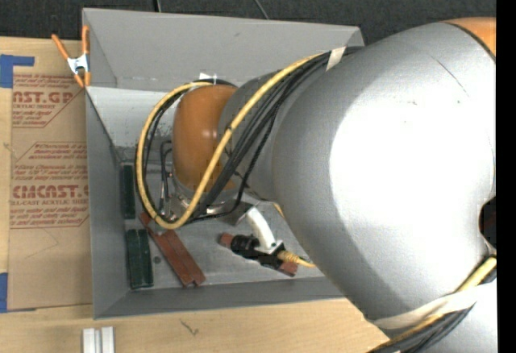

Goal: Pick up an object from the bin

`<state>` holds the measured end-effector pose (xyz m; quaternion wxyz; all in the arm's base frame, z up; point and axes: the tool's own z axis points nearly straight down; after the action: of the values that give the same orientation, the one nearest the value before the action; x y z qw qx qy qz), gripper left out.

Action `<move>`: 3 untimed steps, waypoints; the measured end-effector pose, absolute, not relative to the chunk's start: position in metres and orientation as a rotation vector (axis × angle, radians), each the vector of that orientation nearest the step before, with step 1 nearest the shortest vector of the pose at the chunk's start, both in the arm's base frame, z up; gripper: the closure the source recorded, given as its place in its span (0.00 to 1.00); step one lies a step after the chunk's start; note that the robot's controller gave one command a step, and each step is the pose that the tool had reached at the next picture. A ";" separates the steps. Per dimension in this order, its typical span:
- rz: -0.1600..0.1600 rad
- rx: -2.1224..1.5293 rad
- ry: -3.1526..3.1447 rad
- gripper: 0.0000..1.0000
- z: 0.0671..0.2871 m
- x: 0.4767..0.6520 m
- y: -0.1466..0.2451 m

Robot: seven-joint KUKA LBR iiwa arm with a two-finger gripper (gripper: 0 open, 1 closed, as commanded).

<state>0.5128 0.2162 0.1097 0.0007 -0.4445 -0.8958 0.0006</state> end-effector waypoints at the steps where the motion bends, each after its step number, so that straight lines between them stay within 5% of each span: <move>1: 0.008 -1.411 -2.802 1.00 0.163 0.523 0.213; 2: 0.002 -1.384 -2.821 0.00 0.162 0.512 0.219; 3: 0.002 -1.369 -2.827 0.00 0.141 0.505 0.221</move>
Offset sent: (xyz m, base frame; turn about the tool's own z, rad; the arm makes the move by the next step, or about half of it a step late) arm -0.0090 0.0063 0.0287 -0.0211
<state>0.5052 0.2214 0.1406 0.0001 -0.4359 -0.9000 0.0008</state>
